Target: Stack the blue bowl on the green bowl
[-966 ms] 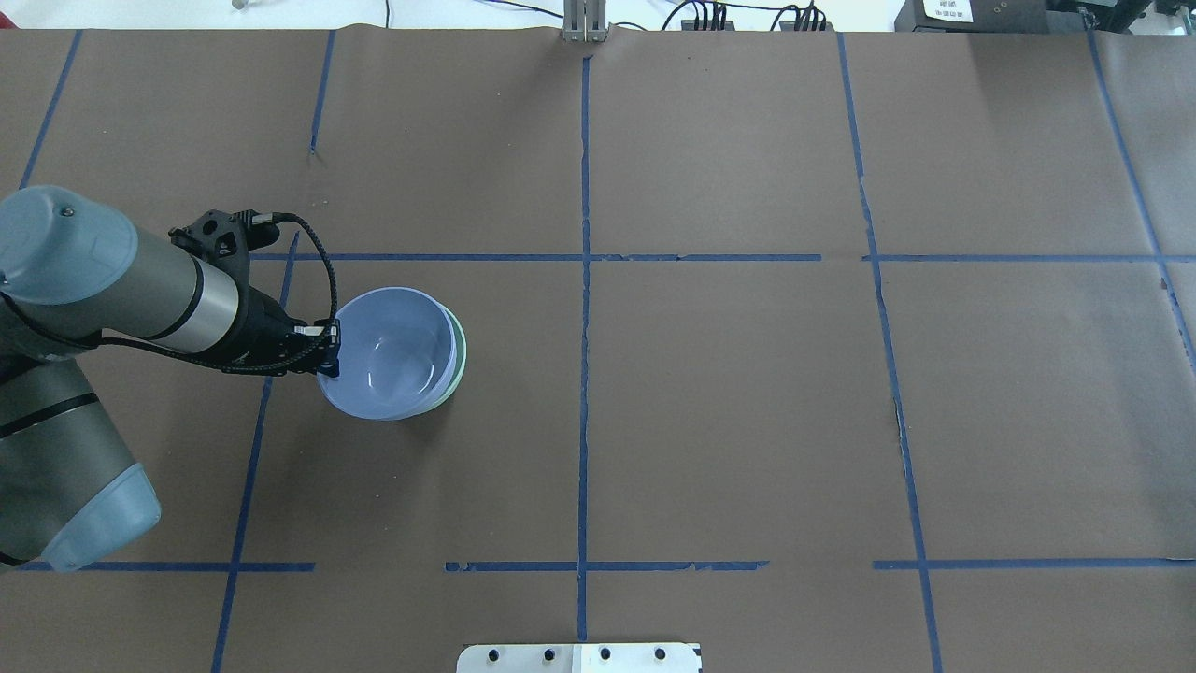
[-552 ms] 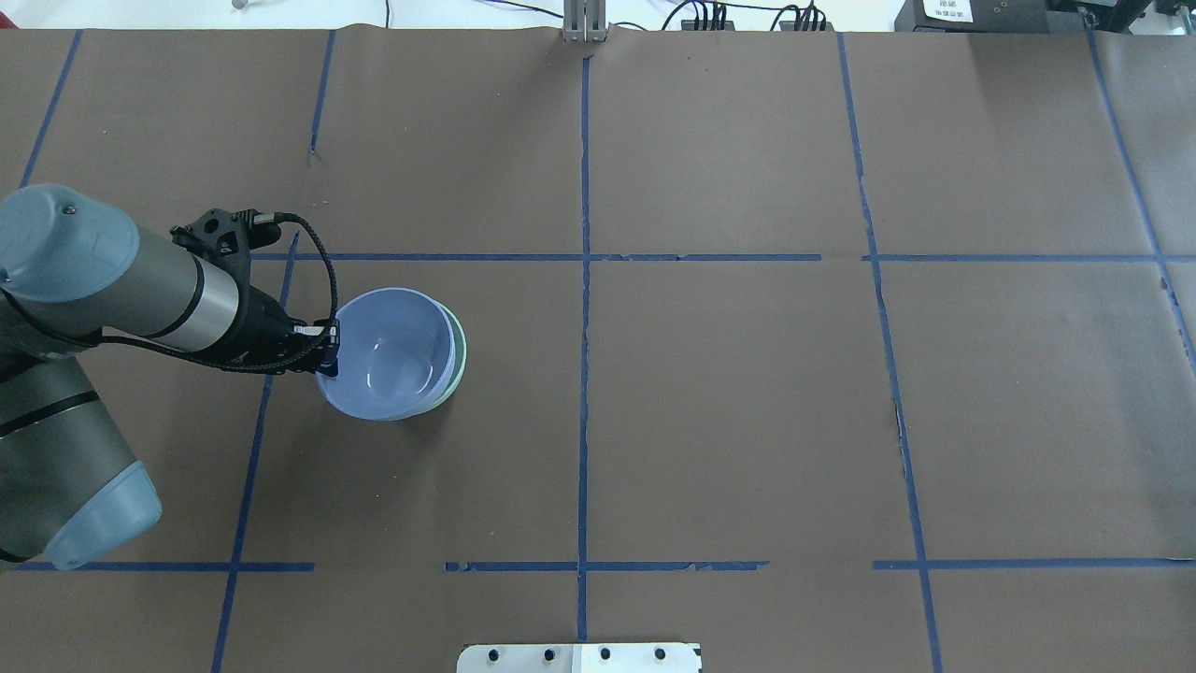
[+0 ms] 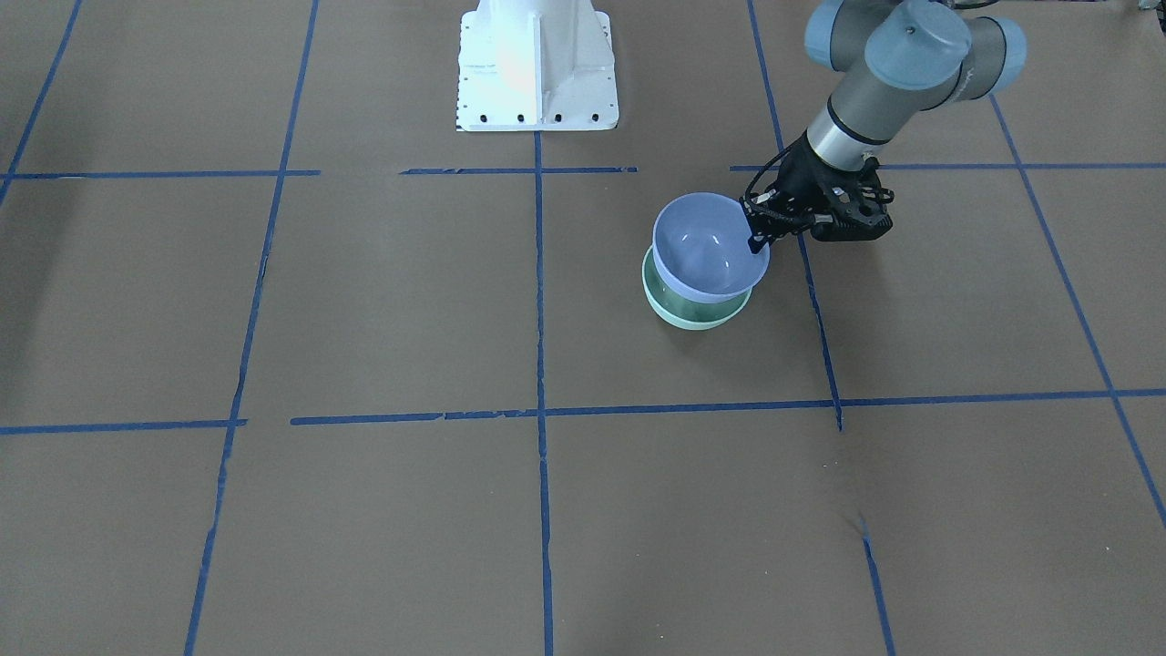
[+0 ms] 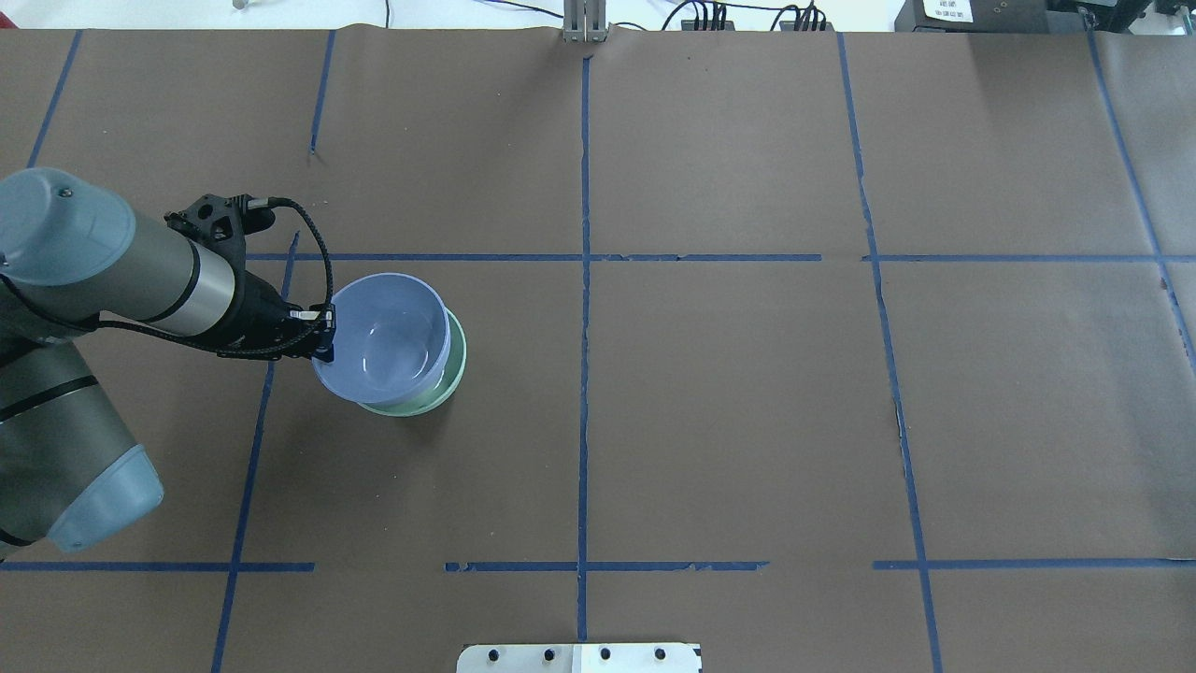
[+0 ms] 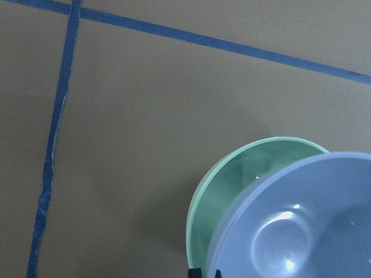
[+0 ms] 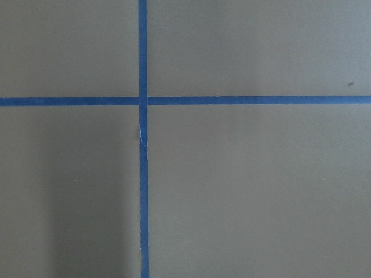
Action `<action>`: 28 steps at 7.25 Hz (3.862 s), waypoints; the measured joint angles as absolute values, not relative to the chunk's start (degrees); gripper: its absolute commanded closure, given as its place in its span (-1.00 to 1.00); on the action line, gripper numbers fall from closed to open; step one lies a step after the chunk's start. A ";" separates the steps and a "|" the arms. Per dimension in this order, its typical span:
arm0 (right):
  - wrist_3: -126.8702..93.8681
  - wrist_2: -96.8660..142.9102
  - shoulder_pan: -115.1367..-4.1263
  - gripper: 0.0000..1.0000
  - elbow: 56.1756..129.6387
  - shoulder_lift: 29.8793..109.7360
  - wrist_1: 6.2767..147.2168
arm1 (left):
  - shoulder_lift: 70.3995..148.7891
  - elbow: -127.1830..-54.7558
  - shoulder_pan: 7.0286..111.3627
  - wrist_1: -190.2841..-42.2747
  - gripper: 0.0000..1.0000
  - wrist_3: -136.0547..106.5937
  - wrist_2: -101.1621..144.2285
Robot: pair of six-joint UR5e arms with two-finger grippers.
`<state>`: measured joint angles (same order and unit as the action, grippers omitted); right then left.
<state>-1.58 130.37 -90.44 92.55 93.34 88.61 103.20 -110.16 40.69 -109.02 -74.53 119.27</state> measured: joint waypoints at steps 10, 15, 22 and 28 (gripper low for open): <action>-1.58 130.34 -90.44 -1.00 92.55 93.34 88.60 | 103.44 -112.40 55.18 -100.18 -1.00 -40.23 119.42; -1.58 130.34 -90.44 -1.00 92.55 93.34 88.59 | 93.60 -104.24 79.82 -94.78 -1.00 3.50 129.88; -1.58 130.38 -90.44 -1.00 92.55 93.34 88.61 | 85.08 -95.38 89.80 -91.96 -1.00 4.88 135.90; -1.58 130.36 -90.44 -1.00 92.55 93.34 88.60 | 84.71 -95.27 90.73 -91.72 -1.00 4.68 135.98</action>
